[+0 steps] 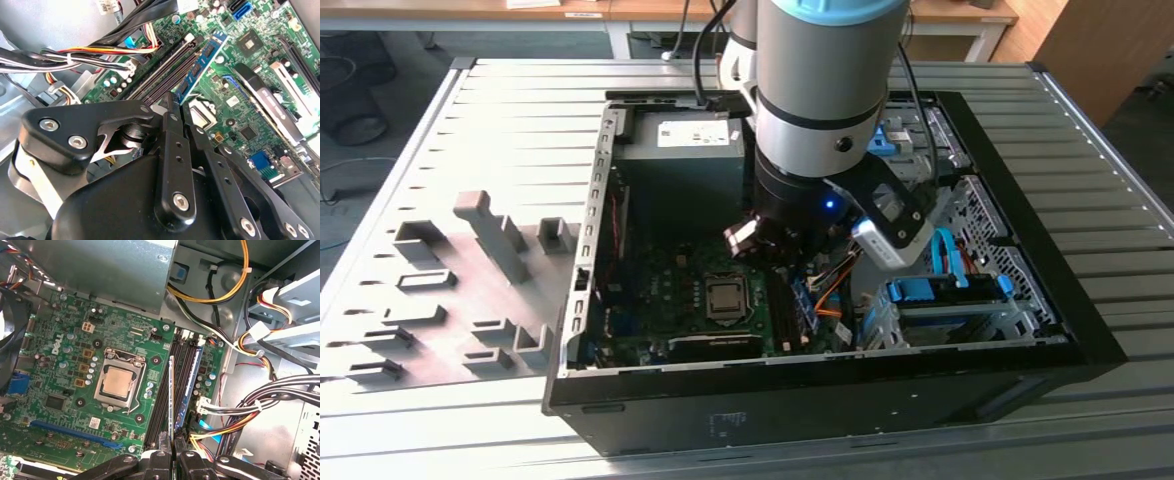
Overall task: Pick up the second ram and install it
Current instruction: 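Insert the second ram into the second slot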
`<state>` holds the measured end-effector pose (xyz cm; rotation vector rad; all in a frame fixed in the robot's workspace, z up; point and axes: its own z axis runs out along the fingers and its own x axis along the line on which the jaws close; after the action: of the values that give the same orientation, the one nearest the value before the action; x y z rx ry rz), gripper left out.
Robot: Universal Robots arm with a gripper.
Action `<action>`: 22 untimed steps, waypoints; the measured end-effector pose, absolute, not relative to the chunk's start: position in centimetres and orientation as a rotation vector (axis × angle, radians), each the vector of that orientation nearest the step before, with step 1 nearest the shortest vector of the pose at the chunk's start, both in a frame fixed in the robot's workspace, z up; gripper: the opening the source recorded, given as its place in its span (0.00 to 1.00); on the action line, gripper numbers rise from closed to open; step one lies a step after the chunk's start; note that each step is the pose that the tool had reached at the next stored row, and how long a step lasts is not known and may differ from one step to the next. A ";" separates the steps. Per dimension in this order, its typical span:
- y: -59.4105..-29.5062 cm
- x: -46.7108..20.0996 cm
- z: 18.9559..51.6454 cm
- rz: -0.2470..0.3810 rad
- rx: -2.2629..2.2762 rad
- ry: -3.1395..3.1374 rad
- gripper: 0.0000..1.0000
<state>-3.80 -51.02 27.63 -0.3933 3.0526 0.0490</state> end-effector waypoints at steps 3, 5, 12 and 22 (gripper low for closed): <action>-51.0 -3.8 27.6 0.048 -0.376 3.055 0.14; -51.0 -3.8 27.6 0.048 -0.363 3.056 0.14; -51.0 -3.8 27.6 0.047 -0.321 3.060 0.14; -51.0 -3.8 27.6 0.045 -0.263 3.065 0.14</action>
<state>-3.80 -51.02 27.62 -0.2631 3.0654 0.0448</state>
